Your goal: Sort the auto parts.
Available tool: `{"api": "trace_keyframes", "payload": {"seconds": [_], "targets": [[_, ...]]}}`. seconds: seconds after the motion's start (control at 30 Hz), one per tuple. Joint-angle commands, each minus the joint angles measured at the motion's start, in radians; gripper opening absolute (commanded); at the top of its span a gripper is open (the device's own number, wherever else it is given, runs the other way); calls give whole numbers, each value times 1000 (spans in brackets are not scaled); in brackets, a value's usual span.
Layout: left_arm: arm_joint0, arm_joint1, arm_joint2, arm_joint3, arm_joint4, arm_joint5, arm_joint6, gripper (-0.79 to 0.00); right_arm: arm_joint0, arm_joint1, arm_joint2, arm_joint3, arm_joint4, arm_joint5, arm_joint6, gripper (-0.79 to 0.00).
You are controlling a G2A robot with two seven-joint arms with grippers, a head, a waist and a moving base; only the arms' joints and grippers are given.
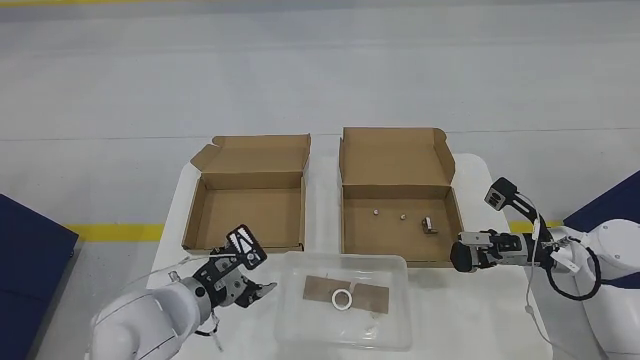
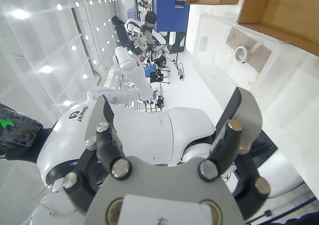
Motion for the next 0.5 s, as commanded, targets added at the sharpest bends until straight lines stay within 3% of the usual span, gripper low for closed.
{"api": "trace_keyframes", "payload": {"seconds": [0.0, 0.07, 0.17, 0.47], "targets": [[0, 4, 13, -26, 34, -33, -19, 0, 0, 0, 0, 0, 0, 0, 0, 0], [-8, 7, 43, -49, 38, -52, -74, 0, 0, 0, 0, 0, 0, 0, 0, 0], [-49, 8, 119, -69, -31, -59, -242, 0, 0, 0, 0, 0, 0, 0, 0, 0], [-334, 40, 478, 11, -143, 166, -496, 0, 0, 0, 0, 0, 0, 0, 0, 0]]}}
